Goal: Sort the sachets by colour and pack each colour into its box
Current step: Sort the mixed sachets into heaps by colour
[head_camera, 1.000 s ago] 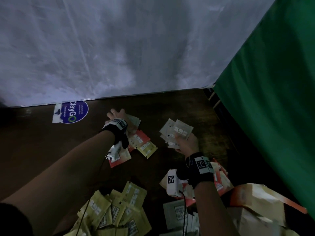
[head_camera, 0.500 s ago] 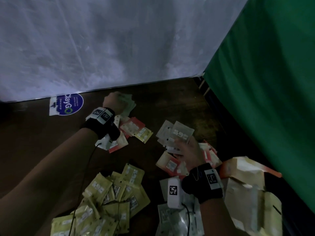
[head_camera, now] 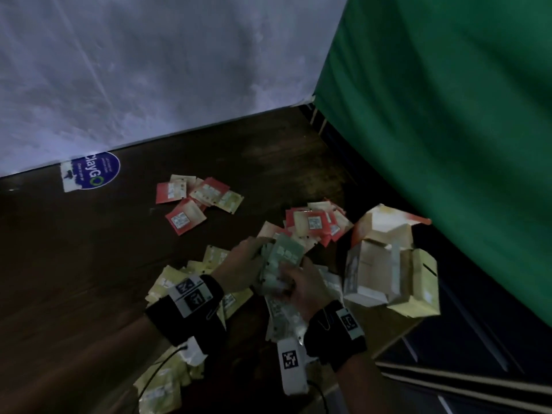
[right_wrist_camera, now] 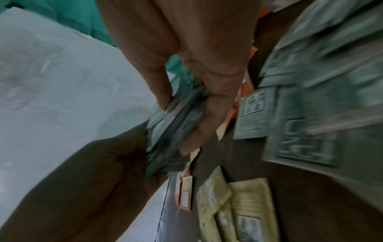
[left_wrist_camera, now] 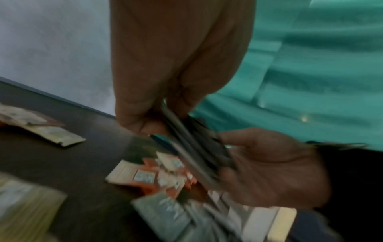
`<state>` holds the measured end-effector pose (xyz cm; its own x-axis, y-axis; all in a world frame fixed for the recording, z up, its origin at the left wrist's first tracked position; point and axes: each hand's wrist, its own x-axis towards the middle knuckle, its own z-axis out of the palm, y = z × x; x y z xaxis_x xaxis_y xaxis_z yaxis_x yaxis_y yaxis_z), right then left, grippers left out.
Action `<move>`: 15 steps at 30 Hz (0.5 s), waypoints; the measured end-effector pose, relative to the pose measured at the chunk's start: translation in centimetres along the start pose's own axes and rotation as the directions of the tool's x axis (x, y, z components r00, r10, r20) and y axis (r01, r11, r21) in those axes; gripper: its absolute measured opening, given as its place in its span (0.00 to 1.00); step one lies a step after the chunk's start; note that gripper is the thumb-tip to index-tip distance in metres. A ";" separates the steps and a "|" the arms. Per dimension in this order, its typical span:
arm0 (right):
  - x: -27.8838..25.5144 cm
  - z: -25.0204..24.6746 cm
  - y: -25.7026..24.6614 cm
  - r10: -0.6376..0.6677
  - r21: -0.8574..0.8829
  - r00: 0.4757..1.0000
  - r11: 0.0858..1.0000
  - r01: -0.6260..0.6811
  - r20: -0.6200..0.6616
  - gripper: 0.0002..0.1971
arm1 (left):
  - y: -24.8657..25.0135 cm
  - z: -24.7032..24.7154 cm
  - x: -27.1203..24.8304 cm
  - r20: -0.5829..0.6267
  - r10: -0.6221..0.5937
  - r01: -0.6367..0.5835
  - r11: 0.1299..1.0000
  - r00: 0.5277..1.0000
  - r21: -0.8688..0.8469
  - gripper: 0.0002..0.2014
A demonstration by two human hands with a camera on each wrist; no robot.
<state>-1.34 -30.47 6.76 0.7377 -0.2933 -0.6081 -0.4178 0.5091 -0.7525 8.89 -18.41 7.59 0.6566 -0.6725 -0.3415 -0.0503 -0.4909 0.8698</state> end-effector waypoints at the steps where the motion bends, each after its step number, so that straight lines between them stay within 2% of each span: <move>1: -0.7 -0.6 0.7 -0.005 -0.014 1.000 1.000 0.004 -0.030 0.12 | 0.0 0.6 -0.2 0.049 0.005 -0.005 1.000 0.999 -0.009 0.15; 3: -2.2 -2.3 1.9 0.000 -0.041 0.994 0.999 -0.004 -0.111 0.08 | -0.1 1.4 0.2 0.162 0.034 -0.051 0.994 0.986 0.100 0.18; 5: -3.7 -4.4 2.7 -0.025 -0.028 0.983 0.999 0.020 -0.180 0.08 | -0.6 2.0 2.0 0.229 0.048 -0.125 0.933 0.972 0.336 0.18; 8: -5.6 -7.5 3.7 -0.071 -0.074 0.944 0.996 0.050 -0.323 0.11 | -0.7 3.4 4.7 0.268 0.083 -0.247 0.703 0.960 0.667 0.22; 9: -5.7 -8.7 4.3 -0.083 -0.125 0.923 0.991 0.038 -0.375 0.12 | -0.8 4.0 5.7 0.303 0.054 -0.267 0.635 0.952 0.725 0.24; 10: -6.0 -9.6 4.8 -0.086 -0.154 0.907 0.988 0.024 -0.413 0.14 | -1.3 4.4 6.7 0.330 0.008 -0.266 0.609 0.944 0.747 0.25; 13: -6.7 -11.7 6.8 -0.090 -0.158 0.865 0.987 0.013 -0.494 0.18 | -2.8 5.0 9.1 0.383 -0.115 -0.219 0.657 0.916 0.722 0.25; 15: -7.0 -12.6 7.7 -0.068 -0.142 0.854 0.990 -0.007 -0.515 0.18 | -3.6 5.4 10.7 0.384 -0.103 -0.236 0.637 0.917 0.734 0.24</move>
<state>-16.43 -34.66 2.02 0.3853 -0.7021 -0.5988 -0.4943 0.3909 -0.7765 12.01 -26.85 -1.17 0.3184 -0.7790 -0.5402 -0.7393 -0.5608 0.3729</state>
